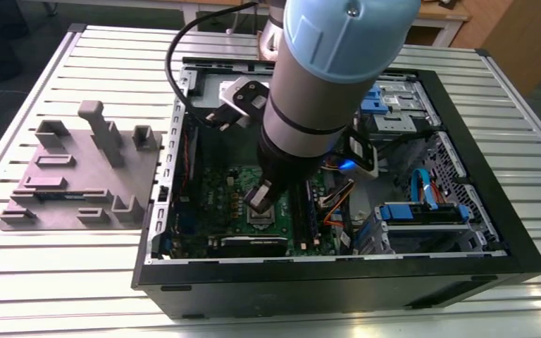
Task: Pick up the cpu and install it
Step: 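Close the cpu cover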
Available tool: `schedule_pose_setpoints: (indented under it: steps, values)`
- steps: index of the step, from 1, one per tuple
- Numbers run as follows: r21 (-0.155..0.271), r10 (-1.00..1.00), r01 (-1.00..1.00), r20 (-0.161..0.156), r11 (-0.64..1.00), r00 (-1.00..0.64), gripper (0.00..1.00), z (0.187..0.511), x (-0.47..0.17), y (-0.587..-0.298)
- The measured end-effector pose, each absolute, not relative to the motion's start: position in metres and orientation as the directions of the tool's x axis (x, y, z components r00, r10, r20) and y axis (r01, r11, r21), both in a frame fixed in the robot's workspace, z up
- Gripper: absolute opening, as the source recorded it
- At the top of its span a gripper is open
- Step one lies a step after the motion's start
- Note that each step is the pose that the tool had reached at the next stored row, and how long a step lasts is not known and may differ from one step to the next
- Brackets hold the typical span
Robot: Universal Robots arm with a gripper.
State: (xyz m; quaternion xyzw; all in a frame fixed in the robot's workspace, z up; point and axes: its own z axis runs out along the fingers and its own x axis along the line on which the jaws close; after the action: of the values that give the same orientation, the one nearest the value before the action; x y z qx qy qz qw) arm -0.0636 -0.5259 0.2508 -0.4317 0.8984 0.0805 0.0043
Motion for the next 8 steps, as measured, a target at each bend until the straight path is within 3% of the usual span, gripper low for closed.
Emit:
schedule_pose_setpoints:
  steps: [8]
  values:
    - [0.148,-0.781,-0.783,-0.086,0.604,-0.618,0.10,0.2449,-0.0624,-0.5202]
